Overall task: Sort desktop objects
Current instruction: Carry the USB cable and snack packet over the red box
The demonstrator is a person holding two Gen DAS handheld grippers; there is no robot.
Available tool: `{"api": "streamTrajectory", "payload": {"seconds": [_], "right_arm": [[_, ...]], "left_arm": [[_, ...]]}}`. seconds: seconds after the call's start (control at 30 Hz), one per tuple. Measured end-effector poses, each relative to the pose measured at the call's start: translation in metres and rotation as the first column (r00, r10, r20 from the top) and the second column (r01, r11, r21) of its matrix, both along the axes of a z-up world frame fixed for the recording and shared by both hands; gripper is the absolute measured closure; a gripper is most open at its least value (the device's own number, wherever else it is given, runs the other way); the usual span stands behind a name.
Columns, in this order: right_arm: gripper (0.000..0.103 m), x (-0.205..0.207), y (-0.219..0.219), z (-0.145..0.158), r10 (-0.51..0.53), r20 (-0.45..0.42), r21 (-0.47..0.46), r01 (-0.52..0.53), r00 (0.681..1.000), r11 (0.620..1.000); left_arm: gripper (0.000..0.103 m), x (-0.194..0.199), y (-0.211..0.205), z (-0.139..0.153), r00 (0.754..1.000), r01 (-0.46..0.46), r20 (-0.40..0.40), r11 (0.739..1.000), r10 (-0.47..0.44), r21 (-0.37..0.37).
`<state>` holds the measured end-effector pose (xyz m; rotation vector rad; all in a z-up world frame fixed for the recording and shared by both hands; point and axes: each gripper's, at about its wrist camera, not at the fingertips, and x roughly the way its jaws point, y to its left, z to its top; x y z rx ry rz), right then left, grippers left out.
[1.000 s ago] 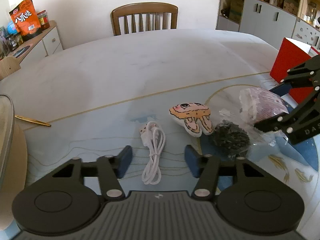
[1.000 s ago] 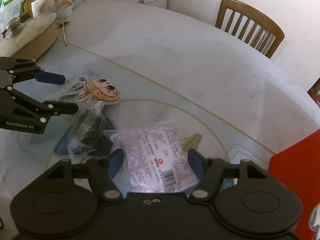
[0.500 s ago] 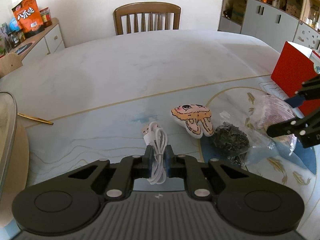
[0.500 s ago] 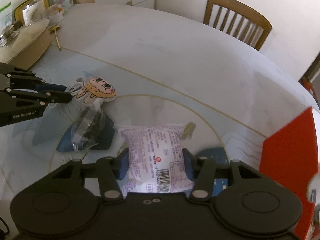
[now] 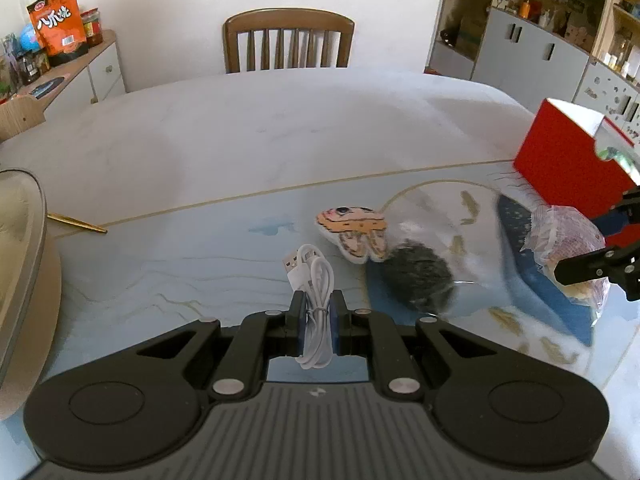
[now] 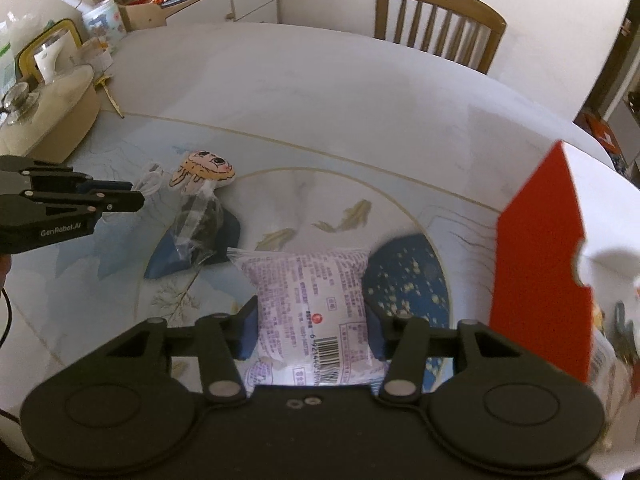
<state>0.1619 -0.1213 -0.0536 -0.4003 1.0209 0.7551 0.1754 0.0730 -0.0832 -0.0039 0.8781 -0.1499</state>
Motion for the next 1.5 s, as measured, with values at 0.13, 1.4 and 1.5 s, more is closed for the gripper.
{"api": "streamTrajectory", "payload": {"seconds": [0.13,1.4,1.5], "right_arm": [[0.052,-0.009,-0.011,0.010,-0.016,0.010,0.006,0.016,1.000,1.000],[0.053,-0.015,-0.192,0.089,-0.105,0.087,0.127,0.093,0.991,0.987],[0.053,-0.004,-0.212,0.089,-0.111,0.096,0.131,0.098,0.989,0.987]], "left_arm": [[0.092,-0.008,-0.003,0.012,1.000,0.003,0.001,1.000,-0.003,-0.025],[0.092,-0.034,-0.218,0.093,0.970,0.235,0.092,0.966,-0.225,-0.112],[0.092,-0.027,-0.242,0.096,0.966,0.250,0.097,0.962,-0.239,-0.112]]}}
